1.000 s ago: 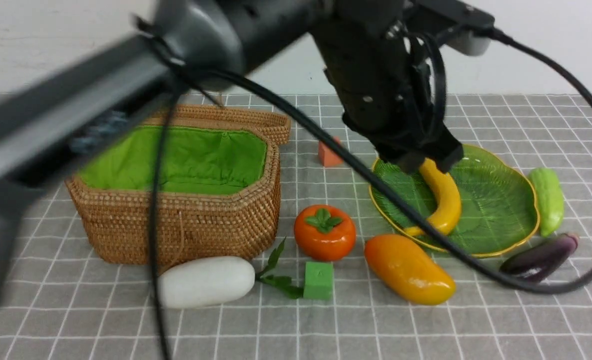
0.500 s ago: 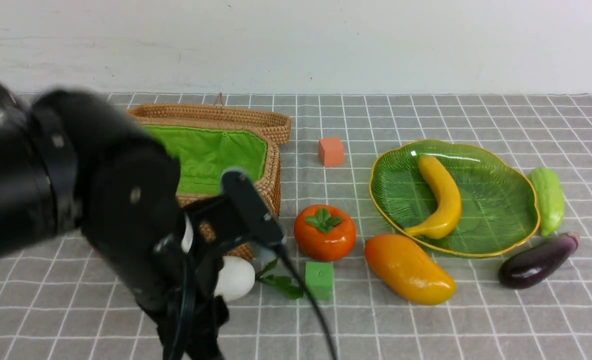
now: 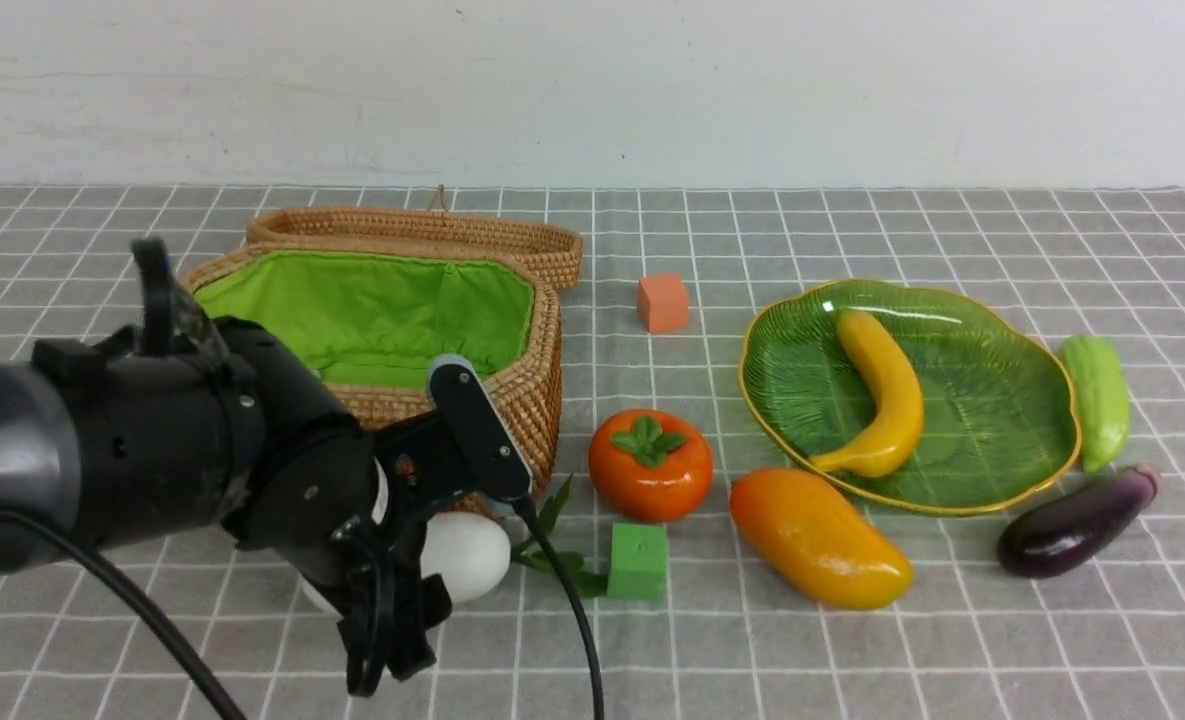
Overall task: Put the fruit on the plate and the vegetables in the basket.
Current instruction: Take a daikon with your left arm and place it on the basket on the left.
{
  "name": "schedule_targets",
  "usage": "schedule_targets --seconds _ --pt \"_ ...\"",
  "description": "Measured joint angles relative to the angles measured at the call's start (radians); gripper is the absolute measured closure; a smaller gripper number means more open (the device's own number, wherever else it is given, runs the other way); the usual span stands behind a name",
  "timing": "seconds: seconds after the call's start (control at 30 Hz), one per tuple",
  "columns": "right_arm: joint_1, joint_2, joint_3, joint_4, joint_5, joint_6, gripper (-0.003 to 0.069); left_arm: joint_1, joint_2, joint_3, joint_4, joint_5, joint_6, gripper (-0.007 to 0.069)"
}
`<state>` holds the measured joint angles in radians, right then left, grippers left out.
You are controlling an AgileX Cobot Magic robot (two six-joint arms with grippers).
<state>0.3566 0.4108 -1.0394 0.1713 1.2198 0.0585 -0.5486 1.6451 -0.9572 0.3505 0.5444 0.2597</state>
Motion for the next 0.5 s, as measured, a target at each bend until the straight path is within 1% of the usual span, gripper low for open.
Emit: schedule_targets --seconds 0.23,0.43,0.5 --pt "0.0 0.0 0.0 0.0 0.0 0.0 0.0547 0.0 0.037 0.0 0.068 -0.074 0.002 0.0092" --pt "0.0 0.0 0.0 0.007 0.0 -0.002 0.0544 0.0 0.045 0.0 0.061 -0.1 0.002 0.0092" --pt "0.0 0.0 0.0 0.011 0.0 -0.004 0.0543 0.0 0.046 0.0 0.028 -0.104 0.002 0.009"
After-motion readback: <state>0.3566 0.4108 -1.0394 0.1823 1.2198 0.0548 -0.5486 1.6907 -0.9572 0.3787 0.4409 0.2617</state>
